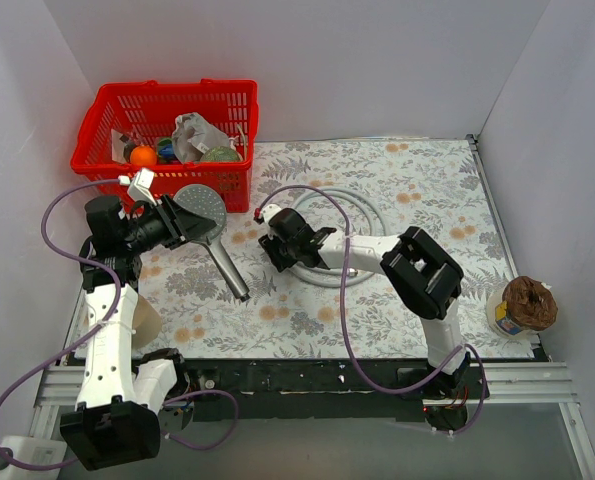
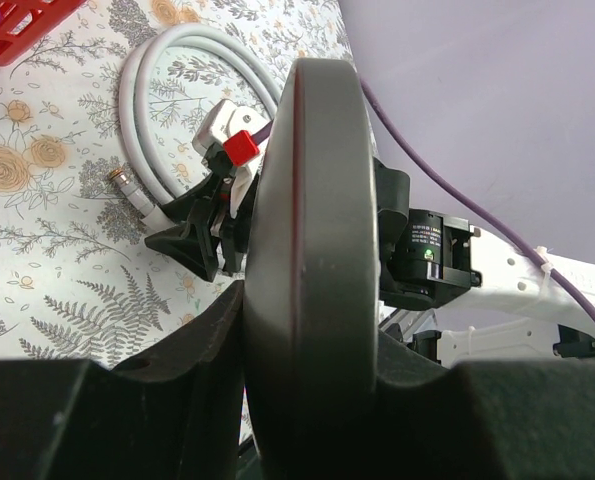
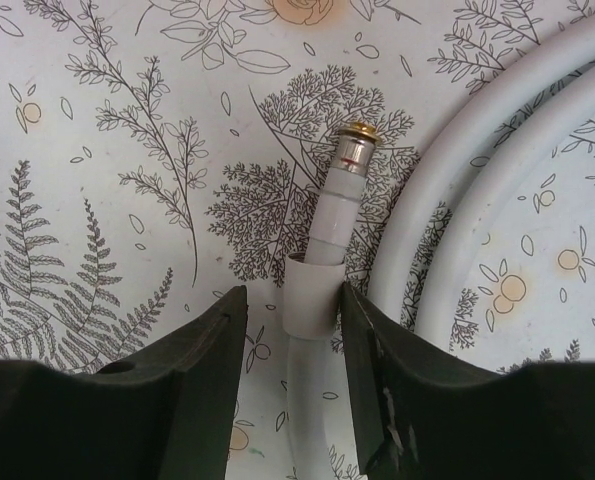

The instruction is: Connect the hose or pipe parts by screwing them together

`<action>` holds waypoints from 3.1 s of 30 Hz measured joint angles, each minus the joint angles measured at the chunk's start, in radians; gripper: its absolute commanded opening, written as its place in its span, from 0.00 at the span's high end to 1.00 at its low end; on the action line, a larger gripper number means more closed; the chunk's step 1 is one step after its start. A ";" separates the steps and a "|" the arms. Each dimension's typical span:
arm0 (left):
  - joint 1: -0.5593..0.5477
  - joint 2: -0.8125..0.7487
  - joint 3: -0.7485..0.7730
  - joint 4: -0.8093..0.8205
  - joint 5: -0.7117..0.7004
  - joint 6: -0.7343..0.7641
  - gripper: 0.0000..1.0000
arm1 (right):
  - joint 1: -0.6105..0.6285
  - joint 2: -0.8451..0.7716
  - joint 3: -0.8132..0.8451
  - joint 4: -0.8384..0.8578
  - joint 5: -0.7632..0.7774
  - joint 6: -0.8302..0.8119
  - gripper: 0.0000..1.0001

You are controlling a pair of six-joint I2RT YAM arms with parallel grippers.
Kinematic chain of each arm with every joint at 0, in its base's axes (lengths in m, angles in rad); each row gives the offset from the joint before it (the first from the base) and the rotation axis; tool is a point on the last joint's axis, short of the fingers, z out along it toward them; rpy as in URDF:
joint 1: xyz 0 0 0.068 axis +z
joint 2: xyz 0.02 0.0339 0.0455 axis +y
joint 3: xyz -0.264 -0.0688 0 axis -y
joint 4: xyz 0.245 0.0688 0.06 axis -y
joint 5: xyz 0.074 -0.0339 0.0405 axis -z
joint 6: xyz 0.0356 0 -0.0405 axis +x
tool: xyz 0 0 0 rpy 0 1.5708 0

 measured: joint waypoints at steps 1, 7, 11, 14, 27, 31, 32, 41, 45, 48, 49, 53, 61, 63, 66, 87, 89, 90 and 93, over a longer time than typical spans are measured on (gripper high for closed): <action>0.000 0.001 0.000 0.000 0.000 0.000 1.00 | 0.000 0.004 0.004 0.000 0.000 -0.001 0.51; 0.000 0.011 0.000 0.002 0.000 0.000 1.00 | 0.000 0.029 0.040 0.000 0.000 -0.004 0.59; 0.001 0.021 0.000 0.004 -0.001 0.000 1.00 | 0.000 0.064 0.067 0.003 0.000 -0.006 0.64; 0.002 0.024 0.000 0.005 -0.001 0.001 1.00 | 0.000 0.086 0.090 0.009 0.002 -0.006 0.64; 0.009 0.028 0.011 0.002 -0.001 -0.001 1.00 | 0.000 -0.013 -0.064 0.128 0.005 0.003 0.99; 0.010 0.031 0.039 0.003 0.001 -0.009 1.00 | 0.000 -0.247 -0.235 0.197 -0.015 0.021 0.99; 0.010 0.032 0.048 0.004 0.002 -0.013 1.00 | 0.002 -0.317 -0.266 0.225 -0.023 0.025 0.99; 0.010 0.024 -0.025 0.217 0.012 -0.142 1.00 | 0.112 -0.776 -0.536 0.447 -0.038 0.076 0.99; 0.010 0.027 -0.234 0.441 0.019 -0.280 1.00 | 0.200 -0.830 -0.694 0.446 -0.014 0.126 0.99; 0.010 0.056 -0.349 0.555 0.027 -0.365 1.00 | 0.239 -0.840 -0.765 0.414 0.000 0.156 0.99; 0.010 0.067 -0.380 0.591 0.027 -0.389 1.00 | 0.248 -0.840 -0.776 0.407 0.008 0.163 0.99; -0.006 0.074 -0.441 0.679 0.018 -0.434 1.00 | 0.264 -0.841 -0.781 0.394 0.028 0.181 0.99; -0.069 0.013 -0.521 0.783 -0.068 -0.381 1.00 | 0.272 -0.742 -0.747 0.396 0.014 0.210 0.99; -0.074 0.013 -0.537 0.805 -0.090 -0.360 1.00 | 0.277 -0.711 -0.742 0.396 0.000 0.216 0.99; -0.076 0.013 -0.575 0.844 -0.122 -0.328 1.00 | 0.285 -0.676 -0.742 0.401 -0.024 0.231 0.99; -0.101 0.018 -0.662 0.943 -0.223 -0.265 1.00 | 0.289 -0.517 -0.635 0.467 -0.084 0.261 0.99; -0.101 0.018 -0.662 0.942 -0.223 -0.266 1.00 | 0.290 -0.513 -0.628 0.473 -0.076 0.262 0.99; -0.100 0.018 -0.662 0.944 -0.223 -0.266 1.00 | 0.290 -0.513 -0.625 0.475 -0.072 0.262 0.99; -0.100 0.017 -0.662 0.949 -0.224 -0.266 1.00 | 0.294 -0.511 -0.625 0.492 -0.045 0.269 0.99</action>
